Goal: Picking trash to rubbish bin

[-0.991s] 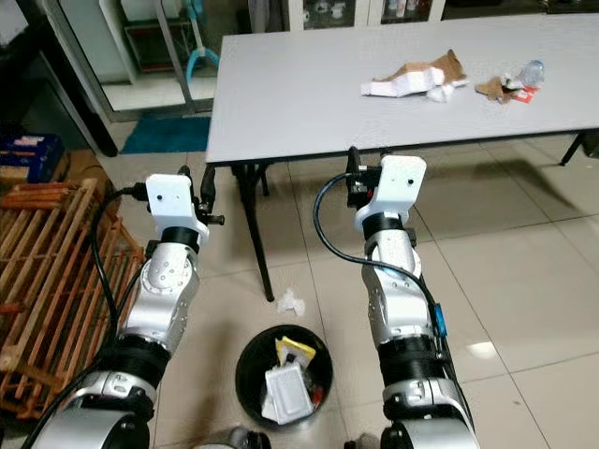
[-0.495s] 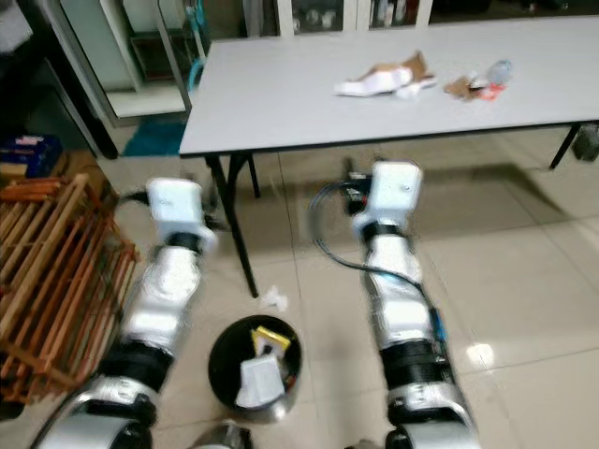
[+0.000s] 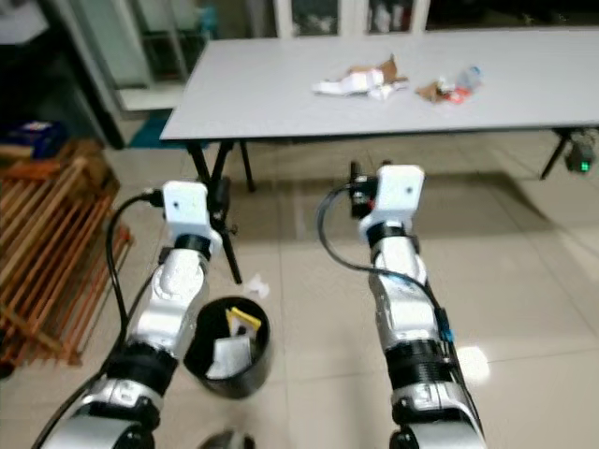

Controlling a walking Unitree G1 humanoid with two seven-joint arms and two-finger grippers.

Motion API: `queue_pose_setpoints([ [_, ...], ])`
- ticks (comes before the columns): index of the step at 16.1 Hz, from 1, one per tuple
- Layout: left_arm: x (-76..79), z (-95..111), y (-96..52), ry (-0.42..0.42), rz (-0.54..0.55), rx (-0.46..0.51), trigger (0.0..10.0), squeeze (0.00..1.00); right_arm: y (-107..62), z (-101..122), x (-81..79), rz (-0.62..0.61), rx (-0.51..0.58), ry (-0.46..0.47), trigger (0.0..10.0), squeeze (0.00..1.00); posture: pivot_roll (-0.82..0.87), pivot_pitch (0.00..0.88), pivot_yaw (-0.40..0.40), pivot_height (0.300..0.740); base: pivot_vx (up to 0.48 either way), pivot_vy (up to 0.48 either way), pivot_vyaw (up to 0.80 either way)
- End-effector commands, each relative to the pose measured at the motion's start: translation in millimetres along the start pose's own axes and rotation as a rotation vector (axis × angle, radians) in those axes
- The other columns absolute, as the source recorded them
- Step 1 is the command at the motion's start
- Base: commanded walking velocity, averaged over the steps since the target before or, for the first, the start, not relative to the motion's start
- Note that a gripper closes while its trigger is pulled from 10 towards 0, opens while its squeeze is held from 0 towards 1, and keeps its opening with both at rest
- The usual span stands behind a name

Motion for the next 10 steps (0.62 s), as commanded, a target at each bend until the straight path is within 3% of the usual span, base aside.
queue_pose_setpoints([
  [1, -5.0, 2.3, 1.9, 0.0, 0.016, 0.0, 10.0, 0.0, 0.8, -0.8, -4.3, 0.008, -0.012, 0.018, 10.0, 0.0, -0.01, 0.007, 0.063, 0.72, 0.0, -0.398, 0.0],
  [10, -5.3, 2.5, 2.3, -0.001, 0.016, -0.006, 10.0, 0.0, 1.6, -2.2, -0.9, 0.003, -0.031, 0.02, 10.0, 0.0, 0.0, 0.032, 0.058, 0.72, 0.0, -0.368, 0.0],
])
Point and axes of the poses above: a point about 5 cm out from each wrist's last joint towards the gripper, its own y axis pointing out of the wrist towards the gripper, its own z axis along the axis of the wrist's last joint, x = y × z, the point moved 3 cm from there along y, pointing out of the wrist towards the gripper, and after that the axes turned 8 degrees about -y, right-handed, at the moved point
